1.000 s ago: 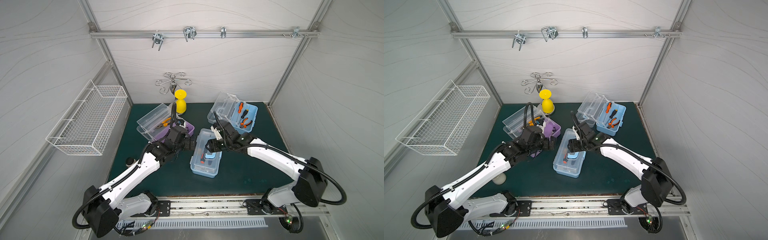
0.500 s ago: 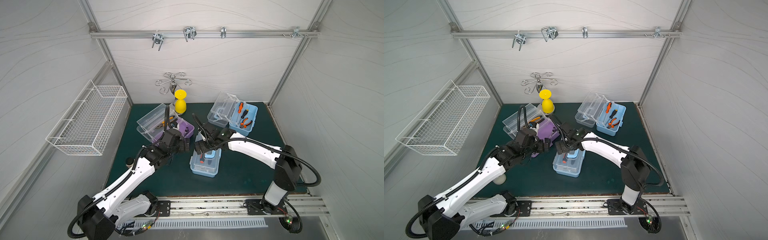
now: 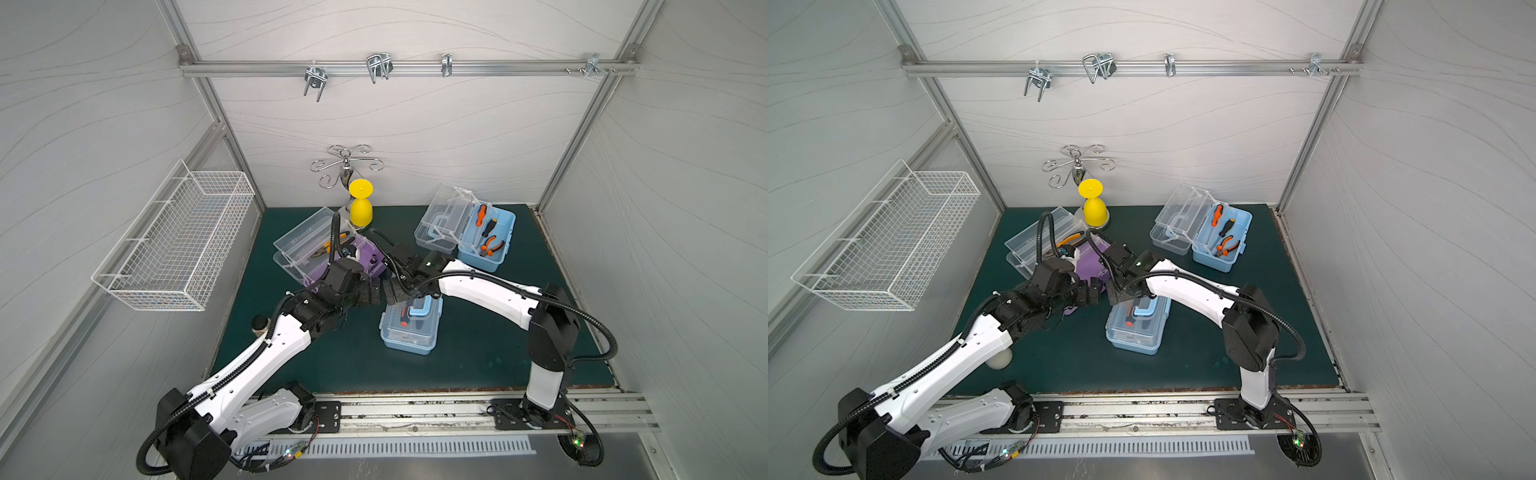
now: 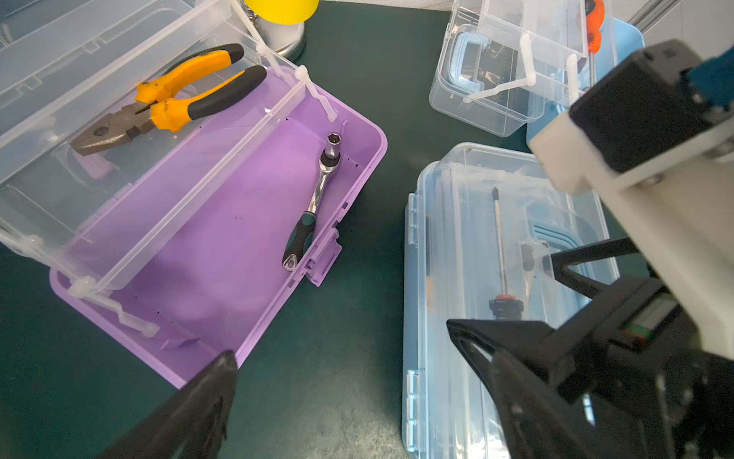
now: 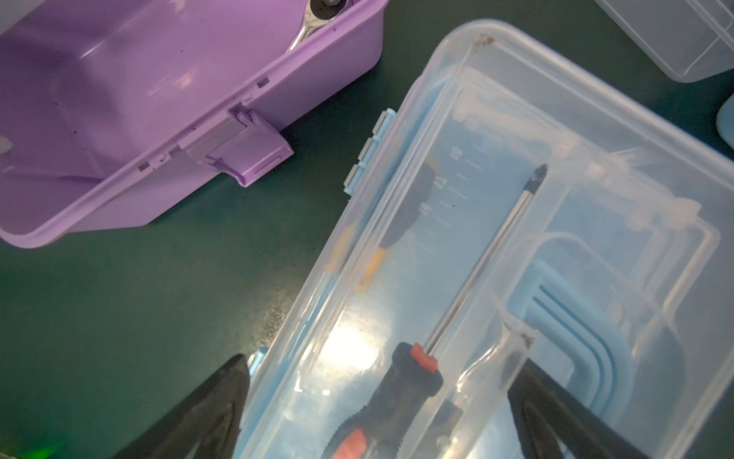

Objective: Close toolboxes
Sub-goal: Move the toolbox to the center of the board.

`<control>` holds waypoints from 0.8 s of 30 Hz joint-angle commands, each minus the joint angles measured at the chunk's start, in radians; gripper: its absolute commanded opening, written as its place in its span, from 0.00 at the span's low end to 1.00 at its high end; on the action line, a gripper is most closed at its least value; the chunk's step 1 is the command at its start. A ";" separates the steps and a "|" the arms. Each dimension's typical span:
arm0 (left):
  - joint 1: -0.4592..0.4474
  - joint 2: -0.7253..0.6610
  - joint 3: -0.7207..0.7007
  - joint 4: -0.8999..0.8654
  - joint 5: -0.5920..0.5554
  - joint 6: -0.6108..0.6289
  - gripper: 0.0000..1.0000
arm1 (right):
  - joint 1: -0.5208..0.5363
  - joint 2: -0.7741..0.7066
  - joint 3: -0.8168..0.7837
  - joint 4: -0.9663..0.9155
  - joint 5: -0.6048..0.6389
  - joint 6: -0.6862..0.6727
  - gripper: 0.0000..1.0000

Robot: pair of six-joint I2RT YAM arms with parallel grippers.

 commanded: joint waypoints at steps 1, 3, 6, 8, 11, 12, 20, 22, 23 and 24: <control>0.006 0.006 0.002 0.030 0.005 -0.016 0.99 | -0.008 0.085 -0.061 -0.164 0.071 -0.030 0.99; 0.006 0.008 0.002 0.032 0.006 -0.018 0.99 | -0.018 0.076 -0.099 -0.173 0.085 -0.022 0.99; 0.006 0.012 0.001 0.034 0.012 -0.019 0.99 | -0.045 0.046 -0.173 -0.162 0.091 -0.013 0.99; 0.006 0.013 0.001 0.036 0.012 -0.019 0.99 | -0.066 0.021 -0.229 -0.146 0.090 -0.011 0.99; 0.006 0.017 0.002 0.037 0.014 -0.018 0.99 | -0.105 -0.024 -0.303 -0.126 0.093 -0.004 0.99; 0.006 0.017 0.002 0.037 0.014 -0.018 0.99 | -0.119 -0.037 -0.323 -0.119 0.091 -0.005 0.99; 0.006 0.022 0.004 0.044 0.024 -0.019 0.99 | -0.244 -0.147 -0.480 -0.086 0.091 -0.003 0.99; 0.006 0.025 0.004 0.047 0.026 -0.021 0.99 | -0.275 -0.174 -0.516 -0.076 0.084 -0.003 0.99; 0.006 0.028 0.004 0.050 0.029 -0.021 0.99 | -0.289 -0.191 -0.536 -0.070 0.081 0.000 0.99; 0.006 0.030 0.004 0.049 0.028 -0.021 0.99 | -0.306 -0.207 -0.555 -0.063 0.080 -0.001 0.99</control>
